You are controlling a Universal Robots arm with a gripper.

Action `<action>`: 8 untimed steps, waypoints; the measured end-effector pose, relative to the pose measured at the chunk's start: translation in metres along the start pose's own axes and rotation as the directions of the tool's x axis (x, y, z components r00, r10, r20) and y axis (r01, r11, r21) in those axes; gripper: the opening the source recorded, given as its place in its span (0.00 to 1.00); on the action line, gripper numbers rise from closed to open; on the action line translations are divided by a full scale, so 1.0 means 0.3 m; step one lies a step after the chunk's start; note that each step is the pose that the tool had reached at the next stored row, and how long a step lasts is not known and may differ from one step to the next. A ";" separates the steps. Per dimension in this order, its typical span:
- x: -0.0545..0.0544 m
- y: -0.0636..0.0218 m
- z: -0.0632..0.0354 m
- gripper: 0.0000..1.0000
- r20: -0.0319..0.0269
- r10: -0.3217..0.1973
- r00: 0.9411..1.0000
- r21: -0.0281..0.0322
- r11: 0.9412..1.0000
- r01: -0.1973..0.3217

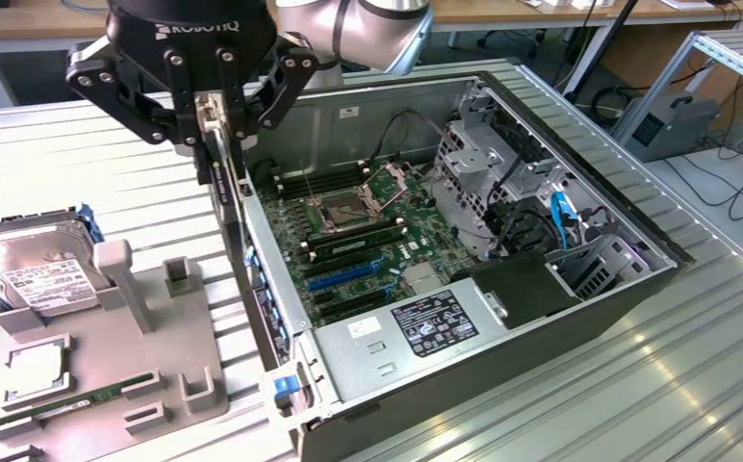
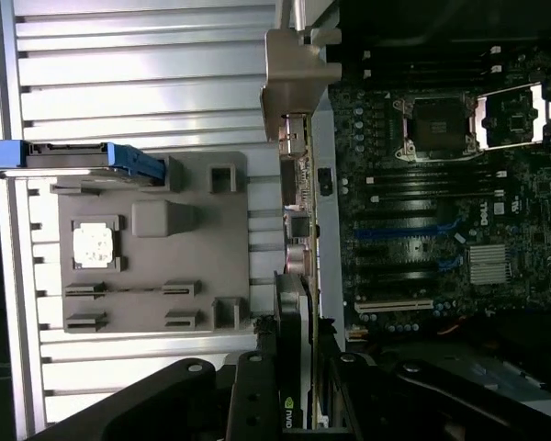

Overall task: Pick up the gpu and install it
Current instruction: 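Pick up the gpu and move the gpu toward the slot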

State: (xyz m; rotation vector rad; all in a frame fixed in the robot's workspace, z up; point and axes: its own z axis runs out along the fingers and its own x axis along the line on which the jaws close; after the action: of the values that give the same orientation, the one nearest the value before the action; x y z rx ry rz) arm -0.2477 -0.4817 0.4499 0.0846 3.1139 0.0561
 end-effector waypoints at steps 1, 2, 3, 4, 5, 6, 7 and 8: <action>-0.009 0.000 0.000 0.27 0.000 0.000 1.000 0.000 1.000 0.000; -0.018 0.001 0.000 0.27 0.000 0.000 1.000 0.000 1.000 0.000; -0.027 0.001 0.001 0.27 0.000 0.000 1.000 0.000 1.000 0.000; -0.038 0.002 0.001 0.27 0.000 0.000 1.000 0.000 1.000 0.000; -0.050 0.003 0.001 0.27 0.000 0.000 1.000 0.000 1.000 0.000; -0.058 0.003 0.001 0.27 0.000 0.000 1.000 0.000 1.000 0.000; -0.071 0.004 0.002 0.27 0.000 0.000 1.000 0.000 1.000 0.000; -0.079 0.005 0.002 0.27 0.000 0.000 1.000 0.000 1.000 0.000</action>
State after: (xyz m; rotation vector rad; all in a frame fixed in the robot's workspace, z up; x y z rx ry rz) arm -0.2239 -0.4816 0.4499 0.0845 3.1139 0.0561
